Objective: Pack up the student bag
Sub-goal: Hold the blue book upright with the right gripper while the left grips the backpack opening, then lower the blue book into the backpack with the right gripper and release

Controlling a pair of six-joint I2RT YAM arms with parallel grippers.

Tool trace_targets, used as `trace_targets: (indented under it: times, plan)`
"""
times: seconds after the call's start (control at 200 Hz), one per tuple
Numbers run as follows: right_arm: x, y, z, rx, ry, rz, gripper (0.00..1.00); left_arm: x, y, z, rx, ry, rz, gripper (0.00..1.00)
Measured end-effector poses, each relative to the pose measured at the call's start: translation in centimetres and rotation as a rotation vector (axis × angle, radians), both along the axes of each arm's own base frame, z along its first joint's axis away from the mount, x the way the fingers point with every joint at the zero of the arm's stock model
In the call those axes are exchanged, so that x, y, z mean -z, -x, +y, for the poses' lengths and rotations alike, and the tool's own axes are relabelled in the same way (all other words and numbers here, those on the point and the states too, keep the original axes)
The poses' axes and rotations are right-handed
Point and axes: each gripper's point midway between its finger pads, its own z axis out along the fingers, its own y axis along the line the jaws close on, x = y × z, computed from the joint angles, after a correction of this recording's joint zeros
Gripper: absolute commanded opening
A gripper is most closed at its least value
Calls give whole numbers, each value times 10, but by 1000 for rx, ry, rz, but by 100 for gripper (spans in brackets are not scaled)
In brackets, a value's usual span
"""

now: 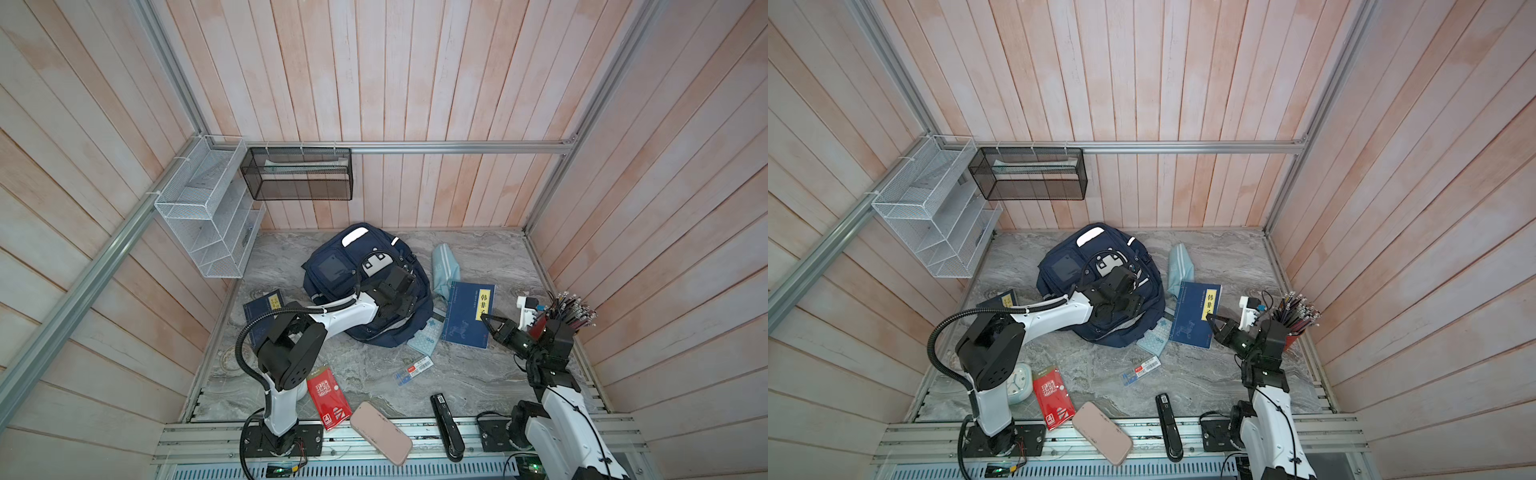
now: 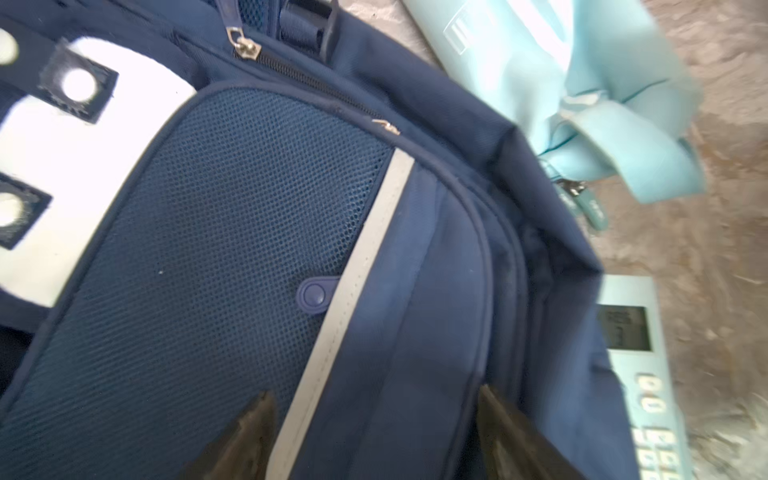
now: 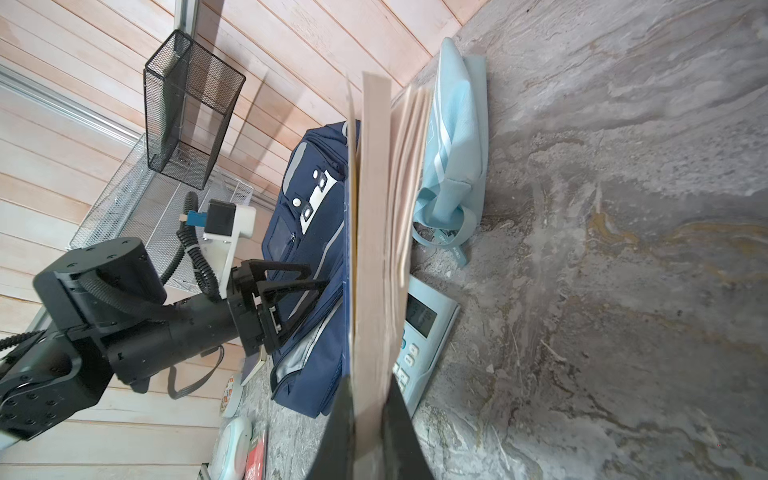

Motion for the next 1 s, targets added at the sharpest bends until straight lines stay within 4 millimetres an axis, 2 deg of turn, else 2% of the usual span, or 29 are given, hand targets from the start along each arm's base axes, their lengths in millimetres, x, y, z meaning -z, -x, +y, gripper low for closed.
trace_targets:
  times: [0.125, 0.17, 0.22, 0.265, 0.315, 0.41, 0.505, 0.58, 0.72, 0.825, 0.895, 0.995]
  plan:
    - [0, 0, 0, -1, 3, -4, 0, 14, 0, -3, 11, -8, 21, 78]
    - [0, 0, 0, 0, 4, -4, 0, 17, -1, -4, 8, -18, 19, 72]
    - [0, 0, 0, 0, 3, -4, 0, 18, -5, -6, -1, -27, 21, 57]
    - [0, 0, 0, -1, 3, -3, 0, 18, -8, -11, 4, -32, 22, 34]
    - [0, 0, 0, -2, 3, -3, 0, 17, -12, -17, 9, -24, 20, 0]
    - [1, 1, 3, -10, 4, -2, 0, 9, -16, -14, -1, -21, 4, 0]
    - [1, 2, 8, -22, 7, 1, 0, -11, -17, -6, -17, -3, 0, 0]
    - [1, 2, 15, -39, 12, -1, 0, -37, -15, 1, -24, 23, -20, 0]
    - [6, 2, 37, -93, 22, 11, 0, -100, -19, 23, -61, 101, -100, 0]
    - [14, 2, 54, -133, 20, 46, 0, -136, -22, 42, -88, 152, -146, 0]
    - [17, 0, 63, -145, 13, 65, 0, -148, -23, 51, -100, 185, -151, 0]
    - [12, -7, 74, -155, 2, 66, 0, -151, -24, 59, -106, 216, -131, 0]
